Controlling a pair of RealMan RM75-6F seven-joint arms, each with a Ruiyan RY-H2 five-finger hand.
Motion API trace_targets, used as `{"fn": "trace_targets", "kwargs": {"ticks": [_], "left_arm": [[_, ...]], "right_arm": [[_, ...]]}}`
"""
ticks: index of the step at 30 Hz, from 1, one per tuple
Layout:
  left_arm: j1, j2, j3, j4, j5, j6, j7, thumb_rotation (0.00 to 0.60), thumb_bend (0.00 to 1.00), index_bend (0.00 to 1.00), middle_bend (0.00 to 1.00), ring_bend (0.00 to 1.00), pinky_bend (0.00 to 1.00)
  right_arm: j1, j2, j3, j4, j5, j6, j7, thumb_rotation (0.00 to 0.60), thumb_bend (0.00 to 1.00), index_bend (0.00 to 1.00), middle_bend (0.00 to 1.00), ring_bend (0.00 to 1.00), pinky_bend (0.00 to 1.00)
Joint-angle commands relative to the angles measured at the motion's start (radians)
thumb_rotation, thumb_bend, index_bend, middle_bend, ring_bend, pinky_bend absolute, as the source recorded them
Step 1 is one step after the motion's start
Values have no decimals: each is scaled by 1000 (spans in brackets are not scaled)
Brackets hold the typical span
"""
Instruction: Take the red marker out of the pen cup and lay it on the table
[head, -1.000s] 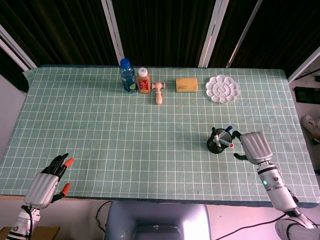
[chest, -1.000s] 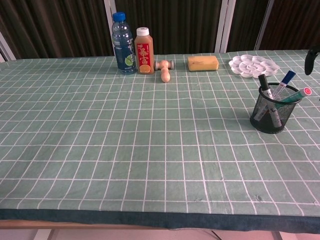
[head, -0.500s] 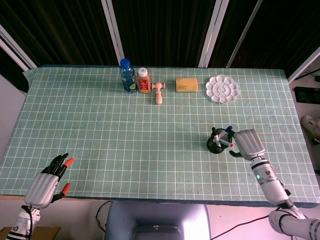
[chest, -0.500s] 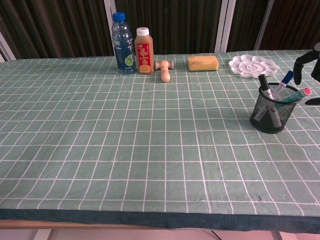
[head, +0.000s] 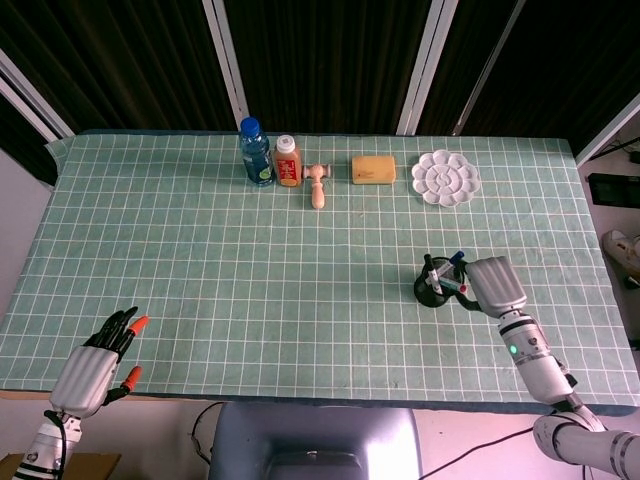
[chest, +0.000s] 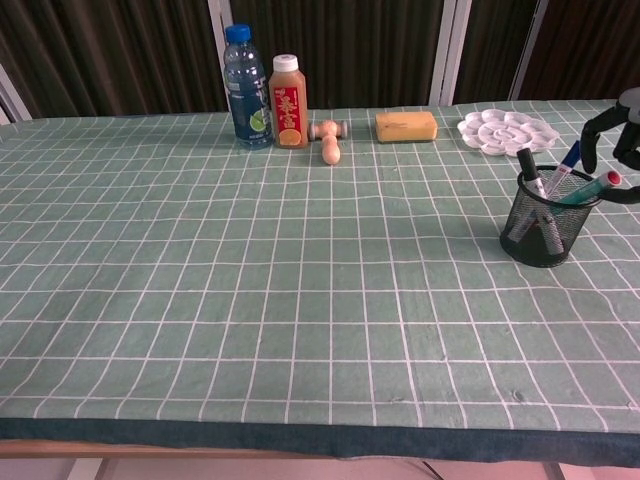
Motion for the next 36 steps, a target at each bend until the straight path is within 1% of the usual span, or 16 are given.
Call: {"fn": "trace_targets", "kwargs": {"ticks": [1, 9, 13, 16, 19, 23, 27, 32, 36], "left_arm": [[0, 0, -1, 0, -2, 0, -2, 600, 389, 109, 0, 42, 348], [0, 1, -2, 1, -4, 1, -4, 600, 389, 109, 0, 42, 348], [1, 0, -1, 0, -2, 2, -2, 600, 389, 109, 0, 42, 349], [1, -1, -1, 1, -2, 2, -2, 600, 389, 109, 0, 42, 348], [1, 0, -2, 0, -4, 3, -5, 600, 389, 109, 0, 42, 348], [1, 0, -2, 1, -3, 5, -7, 600, 388, 109, 0, 42, 349], [0, -1, 0, 1, -1, 2, -2, 600, 388, 109, 0, 42, 349], [0, -3, -1, 1, -4, -1, 0, 600, 389, 109, 0, 42, 348], [-1, -3, -1, 0, -5, -2, 1, 600, 388, 109, 0, 42, 348]], "right_arm": [[3, -4, -3, 5, 1, -3, 3, 600, 468, 627, 1000, 1000, 1000], [7, -7, -14, 7, 4, 2, 5, 600, 615, 674, 1000, 1000, 1000], [7, -5, -18, 8, 3, 7, 7, 600, 663, 706, 1000, 1000, 1000], [6, -4, -19, 7, 4, 13, 11, 600, 716, 750, 1000, 1000, 1000], [0, 1, -18, -1, -2, 29, 26, 600, 795, 796, 1000, 1000, 1000], [-16, 22, -12, -33, -25, 75, 53, 600, 884, 844, 1000, 1000, 1000], [-37, 65, 0, -103, -63, 130, 105, 600, 927, 865, 1000, 1000, 1000], [-50, 134, 25, -213, -147, 199, 191, 600, 936, 873, 1000, 1000, 1000], [-30, 145, 57, -253, -186, 226, 206, 600, 937, 873, 1000, 1000, 1000]]}}
